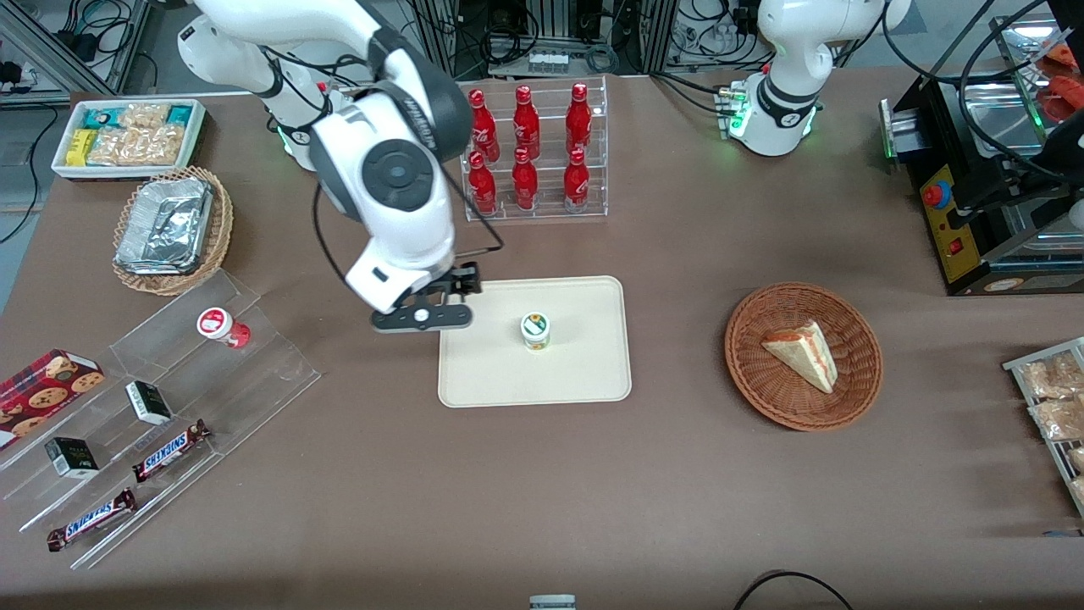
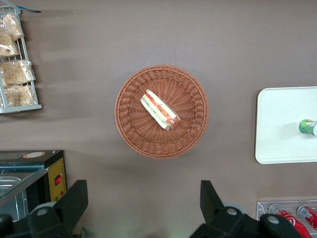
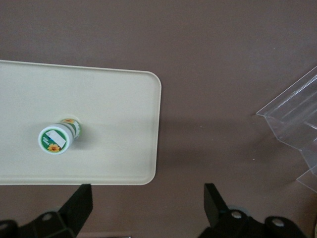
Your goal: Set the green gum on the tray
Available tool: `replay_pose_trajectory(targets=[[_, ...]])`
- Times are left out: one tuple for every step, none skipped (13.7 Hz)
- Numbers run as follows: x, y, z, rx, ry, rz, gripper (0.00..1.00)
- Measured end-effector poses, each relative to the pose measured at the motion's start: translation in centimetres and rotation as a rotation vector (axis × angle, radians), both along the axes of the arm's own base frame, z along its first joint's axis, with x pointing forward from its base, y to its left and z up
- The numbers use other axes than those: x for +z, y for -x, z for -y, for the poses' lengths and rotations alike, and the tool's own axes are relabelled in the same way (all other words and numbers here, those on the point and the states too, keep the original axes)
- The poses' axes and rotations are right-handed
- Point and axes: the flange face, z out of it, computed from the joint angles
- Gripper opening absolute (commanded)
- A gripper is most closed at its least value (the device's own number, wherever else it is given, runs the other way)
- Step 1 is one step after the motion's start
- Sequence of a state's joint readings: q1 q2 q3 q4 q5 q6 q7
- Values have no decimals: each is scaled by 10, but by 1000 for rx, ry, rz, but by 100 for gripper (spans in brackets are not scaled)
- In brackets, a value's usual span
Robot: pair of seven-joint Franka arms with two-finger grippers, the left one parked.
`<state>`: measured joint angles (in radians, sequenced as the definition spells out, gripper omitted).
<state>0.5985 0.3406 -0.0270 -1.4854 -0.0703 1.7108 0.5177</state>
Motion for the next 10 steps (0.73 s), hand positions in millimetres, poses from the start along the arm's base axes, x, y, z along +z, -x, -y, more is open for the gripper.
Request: replay_pose_trajectory(targets=[[7, -6, 18, -15, -8, -15, 100], [14, -11, 37, -33, -25, -32, 100], [24, -16, 59, -37, -43, -42, 100], [34, -21, 81, -26, -57, -46, 100], [45, -25, 105, -14, -65, -51, 100], [54, -28, 130, -19, -71, -51, 100], [62, -31, 156, -41, -76, -46, 100], [68, -34, 183, -70, -81, -40, 100], [71, -36, 212, -90, -84, -38, 100], [75, -37, 239, -94, -89, -37, 100]])
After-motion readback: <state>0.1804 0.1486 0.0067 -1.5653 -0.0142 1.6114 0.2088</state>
